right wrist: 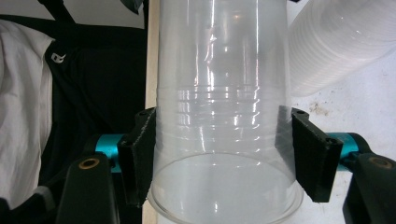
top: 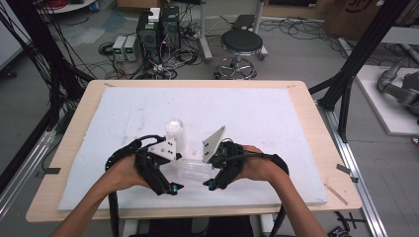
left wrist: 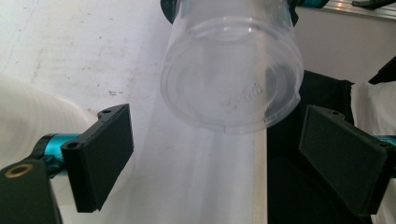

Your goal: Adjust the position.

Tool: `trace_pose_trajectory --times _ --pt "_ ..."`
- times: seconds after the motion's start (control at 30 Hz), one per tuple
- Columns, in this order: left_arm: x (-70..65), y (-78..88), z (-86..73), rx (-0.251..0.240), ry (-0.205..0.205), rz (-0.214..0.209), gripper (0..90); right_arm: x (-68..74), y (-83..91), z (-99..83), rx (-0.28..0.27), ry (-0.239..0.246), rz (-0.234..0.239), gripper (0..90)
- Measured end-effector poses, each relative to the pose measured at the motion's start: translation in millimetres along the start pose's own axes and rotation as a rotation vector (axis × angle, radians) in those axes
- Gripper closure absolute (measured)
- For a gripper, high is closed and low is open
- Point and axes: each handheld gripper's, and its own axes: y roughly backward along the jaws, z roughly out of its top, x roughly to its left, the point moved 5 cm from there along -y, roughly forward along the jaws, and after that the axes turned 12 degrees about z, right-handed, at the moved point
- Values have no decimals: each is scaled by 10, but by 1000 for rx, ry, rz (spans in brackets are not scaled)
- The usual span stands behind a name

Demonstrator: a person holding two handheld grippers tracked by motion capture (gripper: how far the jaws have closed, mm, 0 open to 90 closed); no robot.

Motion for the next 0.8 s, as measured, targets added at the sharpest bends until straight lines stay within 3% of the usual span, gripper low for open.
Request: trace_pose_trajectory --times 0.27,0.6,0.8 --pt "-87 -165 165 13 -27 -11 111 6 -55 -10 38 -18 5 327" --pt "-88 -196 182 36 -41 -18 178 8 -35 -43 50 -22 8 327" --pt "-87 -206 192 31 -30 -28 364 -2 -55 -45 59 -24 7 328"
